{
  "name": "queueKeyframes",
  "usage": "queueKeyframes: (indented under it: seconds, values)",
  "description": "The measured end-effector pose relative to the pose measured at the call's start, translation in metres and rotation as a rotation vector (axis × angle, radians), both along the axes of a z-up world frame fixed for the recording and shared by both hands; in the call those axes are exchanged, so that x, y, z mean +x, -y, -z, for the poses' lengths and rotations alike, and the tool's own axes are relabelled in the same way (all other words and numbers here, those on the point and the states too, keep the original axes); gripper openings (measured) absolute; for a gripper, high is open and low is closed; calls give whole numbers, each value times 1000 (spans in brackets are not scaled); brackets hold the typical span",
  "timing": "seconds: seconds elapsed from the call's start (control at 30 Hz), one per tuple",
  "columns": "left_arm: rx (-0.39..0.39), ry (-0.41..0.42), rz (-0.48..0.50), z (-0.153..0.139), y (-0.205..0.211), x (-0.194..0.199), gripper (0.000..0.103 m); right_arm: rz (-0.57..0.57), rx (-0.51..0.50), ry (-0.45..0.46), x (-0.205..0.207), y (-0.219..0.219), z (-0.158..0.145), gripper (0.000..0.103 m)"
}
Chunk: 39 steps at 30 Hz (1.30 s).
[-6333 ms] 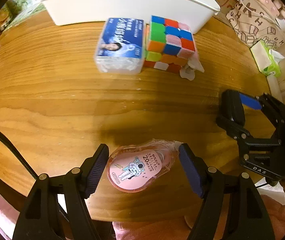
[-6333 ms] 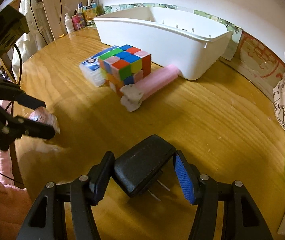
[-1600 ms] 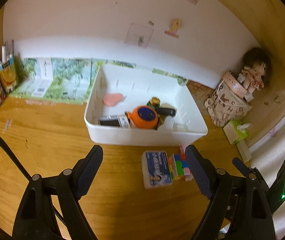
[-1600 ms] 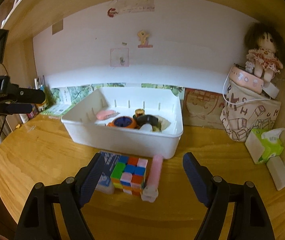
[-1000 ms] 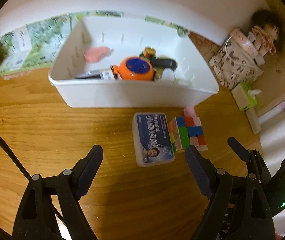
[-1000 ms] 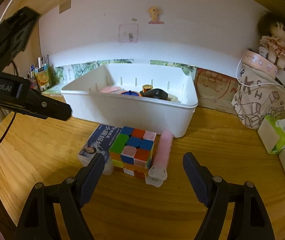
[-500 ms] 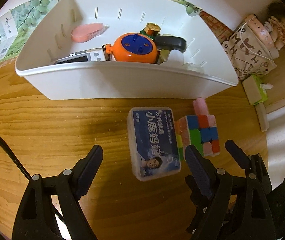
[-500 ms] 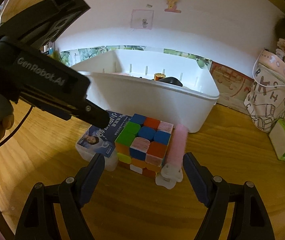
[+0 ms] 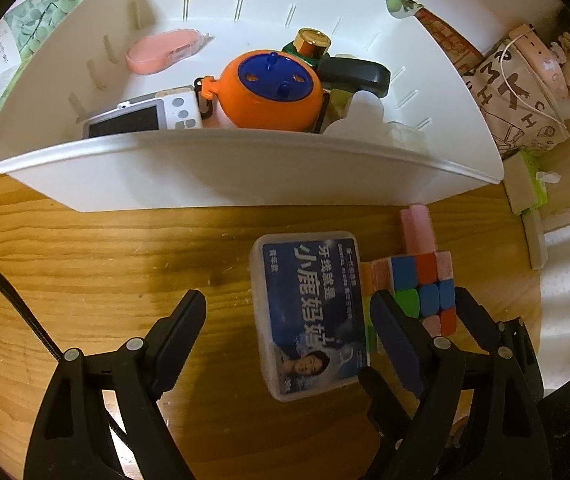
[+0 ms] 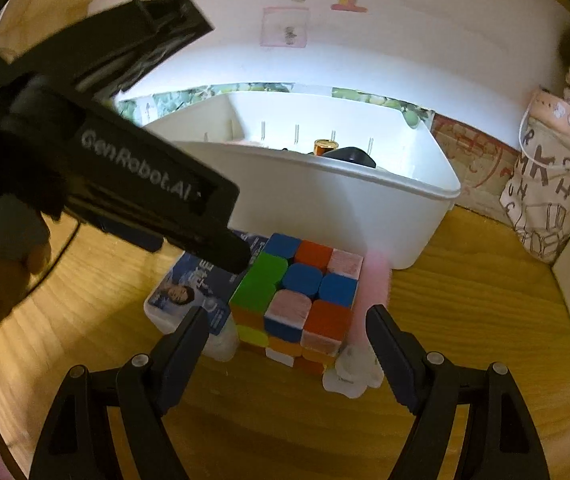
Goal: Organize rigid objects
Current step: 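Move the left gripper to the blue floss box while the right approaches the Rubik's cube, then grasp the blue floss box with the left gripper while the right gripper grasps the Rubik's cube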
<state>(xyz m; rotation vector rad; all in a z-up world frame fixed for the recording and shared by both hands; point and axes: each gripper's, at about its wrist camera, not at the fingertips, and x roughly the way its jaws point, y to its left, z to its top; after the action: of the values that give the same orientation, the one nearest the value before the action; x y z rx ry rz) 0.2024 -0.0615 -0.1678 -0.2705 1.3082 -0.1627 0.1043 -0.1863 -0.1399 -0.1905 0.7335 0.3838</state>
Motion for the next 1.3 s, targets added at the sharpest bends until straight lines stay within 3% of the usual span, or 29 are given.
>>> queueKeyframes:
  seconds: [0.17,0.3,0.7,0.97,1.13,1.3]
  values:
    - [8,-12,-6,3,3,8,86,32,38,-13,10,3,-2,81]
    - [8,-28,-10,6,4,12,86,22,53,-30,15,5,-2,65]
    - [2,-94,-29,15,7,23,87,27,47,-47,20,14,-2,65]
    - [13,-111,-60,21,8,27,85,69,127,-94,19,37,-4,65]
    - [18,-108,-64,19,13,21,69,84,134,-114,16,43,-6,64]
    - [7,-104,-90,19,13,16,69,84,116,-116,9,44,-6,64]
